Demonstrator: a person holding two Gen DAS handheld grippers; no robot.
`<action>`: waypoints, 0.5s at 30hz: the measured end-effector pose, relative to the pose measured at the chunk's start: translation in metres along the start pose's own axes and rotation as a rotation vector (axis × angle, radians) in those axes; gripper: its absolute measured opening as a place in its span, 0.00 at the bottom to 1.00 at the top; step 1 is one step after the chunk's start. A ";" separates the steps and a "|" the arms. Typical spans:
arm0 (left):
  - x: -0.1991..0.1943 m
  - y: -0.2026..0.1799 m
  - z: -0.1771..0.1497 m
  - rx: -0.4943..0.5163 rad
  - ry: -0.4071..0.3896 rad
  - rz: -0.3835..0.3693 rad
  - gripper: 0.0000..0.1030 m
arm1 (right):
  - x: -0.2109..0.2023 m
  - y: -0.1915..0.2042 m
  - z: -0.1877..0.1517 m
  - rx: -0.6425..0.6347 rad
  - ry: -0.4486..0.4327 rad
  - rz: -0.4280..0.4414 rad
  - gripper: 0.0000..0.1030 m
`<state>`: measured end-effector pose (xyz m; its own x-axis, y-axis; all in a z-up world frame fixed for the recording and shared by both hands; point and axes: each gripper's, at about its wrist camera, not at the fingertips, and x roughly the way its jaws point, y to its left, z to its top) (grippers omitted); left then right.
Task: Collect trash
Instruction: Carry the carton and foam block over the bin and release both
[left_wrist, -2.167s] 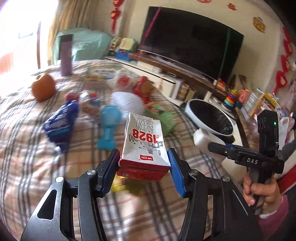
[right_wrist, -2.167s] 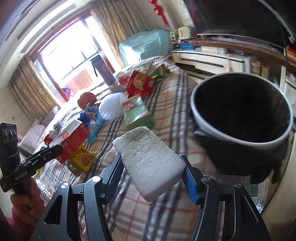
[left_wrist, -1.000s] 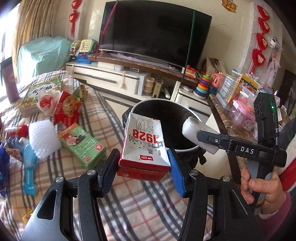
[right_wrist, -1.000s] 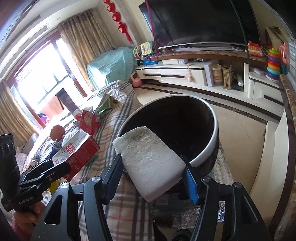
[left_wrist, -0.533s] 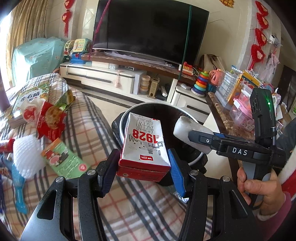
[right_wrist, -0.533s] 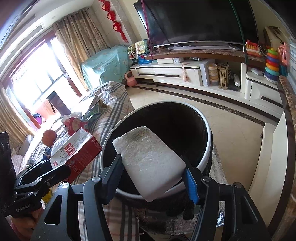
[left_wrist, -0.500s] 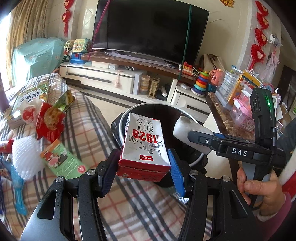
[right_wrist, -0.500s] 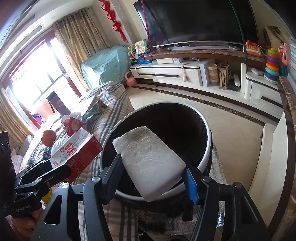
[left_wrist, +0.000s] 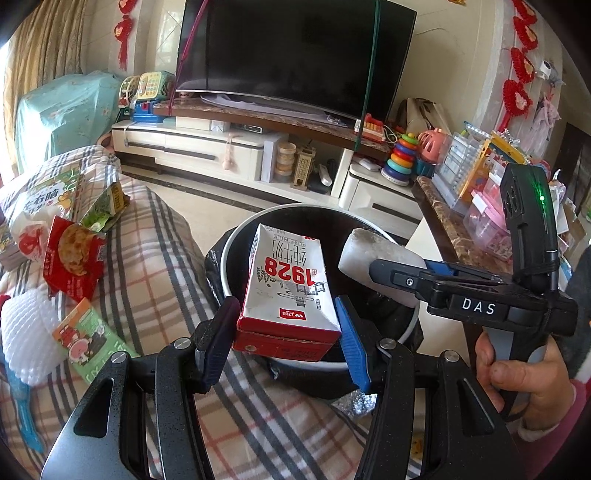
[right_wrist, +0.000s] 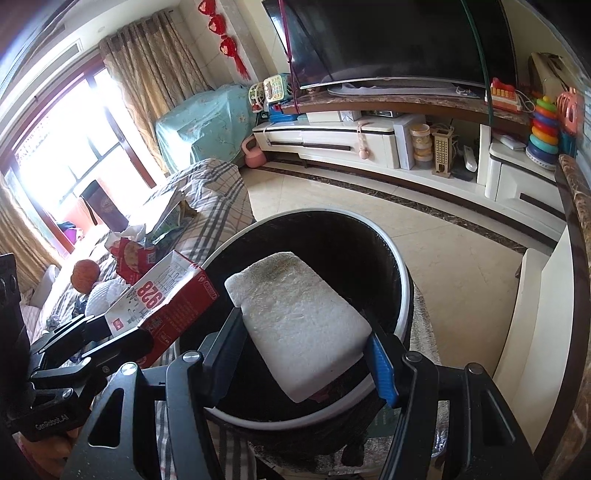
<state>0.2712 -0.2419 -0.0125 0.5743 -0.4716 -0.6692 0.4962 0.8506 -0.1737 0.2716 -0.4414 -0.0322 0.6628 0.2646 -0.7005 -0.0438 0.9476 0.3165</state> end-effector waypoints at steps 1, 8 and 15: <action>0.002 0.000 0.001 0.000 0.002 0.000 0.51 | 0.001 -0.001 0.001 0.000 0.002 0.000 0.61; 0.012 0.001 0.005 0.001 0.018 0.001 0.51 | 0.007 -0.006 0.006 -0.003 0.017 -0.003 0.62; 0.017 0.000 0.007 -0.003 0.033 -0.004 0.53 | 0.011 -0.012 0.010 0.033 0.023 0.009 0.71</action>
<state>0.2860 -0.2515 -0.0190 0.5503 -0.4674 -0.6918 0.4965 0.8494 -0.1790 0.2868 -0.4521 -0.0372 0.6453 0.2777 -0.7117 -0.0250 0.9388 0.3436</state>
